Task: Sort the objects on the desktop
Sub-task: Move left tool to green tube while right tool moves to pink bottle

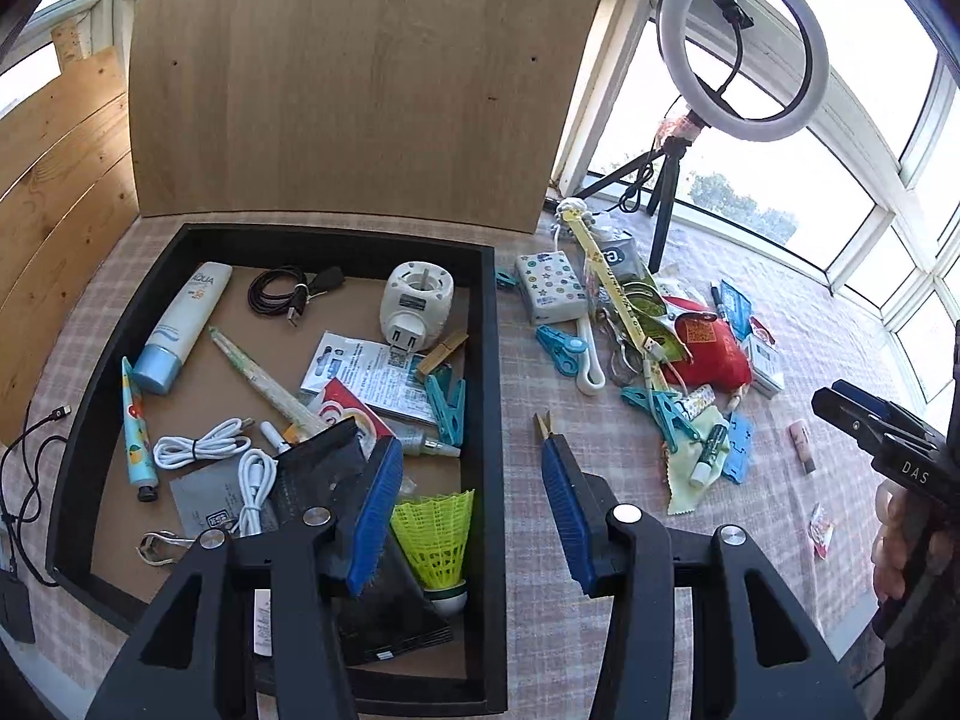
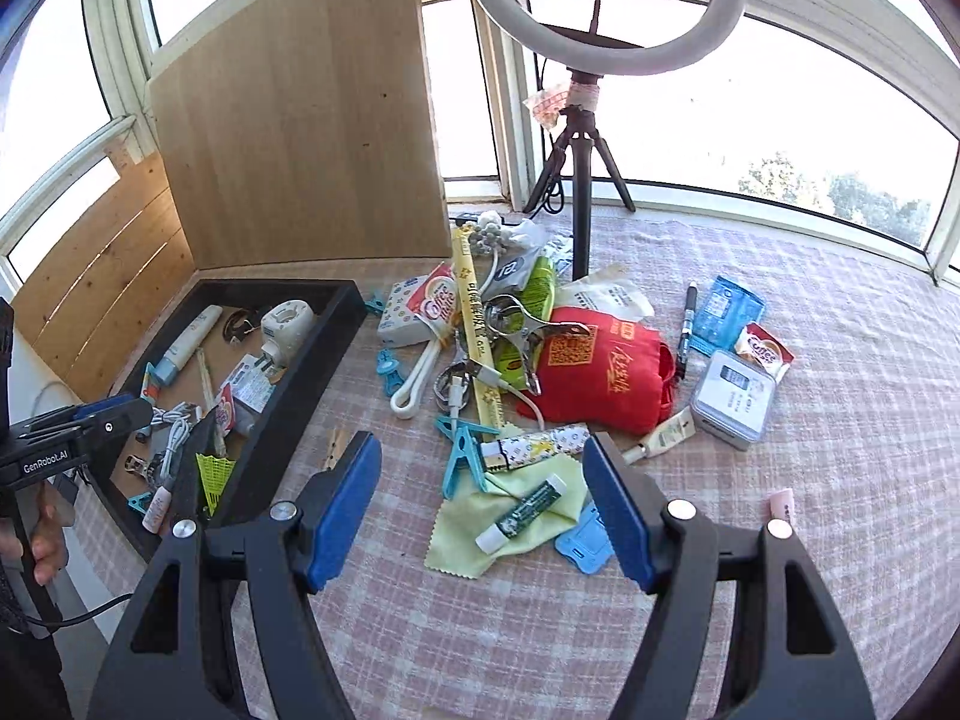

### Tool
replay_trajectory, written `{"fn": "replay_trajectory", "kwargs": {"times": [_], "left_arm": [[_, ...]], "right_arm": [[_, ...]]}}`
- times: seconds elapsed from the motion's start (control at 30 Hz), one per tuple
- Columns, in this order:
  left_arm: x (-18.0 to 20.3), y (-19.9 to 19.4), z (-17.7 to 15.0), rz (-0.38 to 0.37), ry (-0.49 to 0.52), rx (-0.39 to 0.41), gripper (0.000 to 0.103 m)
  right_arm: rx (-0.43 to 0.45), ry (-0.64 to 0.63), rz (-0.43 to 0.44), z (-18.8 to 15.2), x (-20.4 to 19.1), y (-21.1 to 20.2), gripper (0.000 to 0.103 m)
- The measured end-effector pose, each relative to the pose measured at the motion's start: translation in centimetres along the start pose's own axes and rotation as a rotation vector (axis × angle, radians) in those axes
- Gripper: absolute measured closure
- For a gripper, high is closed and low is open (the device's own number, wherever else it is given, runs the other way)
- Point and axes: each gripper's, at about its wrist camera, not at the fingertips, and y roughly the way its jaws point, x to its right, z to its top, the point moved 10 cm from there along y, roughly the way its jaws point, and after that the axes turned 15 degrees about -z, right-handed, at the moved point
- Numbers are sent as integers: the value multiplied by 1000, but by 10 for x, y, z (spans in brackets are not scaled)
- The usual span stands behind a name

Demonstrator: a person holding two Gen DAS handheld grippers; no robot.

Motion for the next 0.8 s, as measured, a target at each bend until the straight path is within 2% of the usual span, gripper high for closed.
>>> {"fn": "replay_trajectory", "kwargs": {"times": [0.2,0.37,0.53,0.8], "left_arm": [[68,51,-10,-78,82,-78,58],[116,93,-21,-131,129,-143,58],[152,132,-30,-139,200,-201,68],[173,177,-35,-141,239,-274,69]], "right_arm": [[-45,85,-90,-21,90,10,34],[-71,112,-128,-35,138,18,34],[-114,107,-137,-52,161,37,35],[-170,78,-127,-68,177,67,37]]}}
